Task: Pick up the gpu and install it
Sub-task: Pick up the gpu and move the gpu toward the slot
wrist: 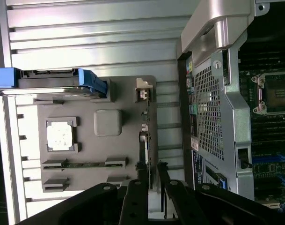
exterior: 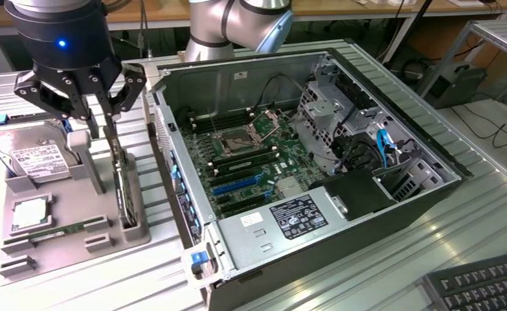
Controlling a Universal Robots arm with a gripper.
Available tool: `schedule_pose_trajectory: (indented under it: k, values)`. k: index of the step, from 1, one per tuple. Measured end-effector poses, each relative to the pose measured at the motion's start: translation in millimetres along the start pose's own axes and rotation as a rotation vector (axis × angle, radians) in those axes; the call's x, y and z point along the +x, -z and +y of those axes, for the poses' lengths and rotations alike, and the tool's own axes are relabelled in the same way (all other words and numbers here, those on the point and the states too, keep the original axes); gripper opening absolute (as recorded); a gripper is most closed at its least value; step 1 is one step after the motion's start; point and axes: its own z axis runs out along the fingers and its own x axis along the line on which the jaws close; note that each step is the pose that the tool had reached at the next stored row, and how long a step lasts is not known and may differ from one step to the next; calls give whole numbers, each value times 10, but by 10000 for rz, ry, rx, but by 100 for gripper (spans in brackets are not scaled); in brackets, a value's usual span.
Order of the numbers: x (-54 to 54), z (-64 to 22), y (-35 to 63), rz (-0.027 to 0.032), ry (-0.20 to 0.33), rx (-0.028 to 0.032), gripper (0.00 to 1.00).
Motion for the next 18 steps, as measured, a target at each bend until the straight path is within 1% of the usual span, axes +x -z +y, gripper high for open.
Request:
schedule_pose_trajectory:
  k: [1,3,6,7,10,14,18]
  values:
    - [0,0,0,0,0,0,24]
    - [3,-1,-18,-19,0,-2,36]
    - [16,-4,-70,-34,-1,-1,36]
    - [25,-9,-113,-48,-14,-1,36]
    - [43,-19,-198,-92,-58,-3,36]
    - [56,-27,-270,-133,-93,-6,36]
    - [78,-46,-390,-218,-149,-11,36]
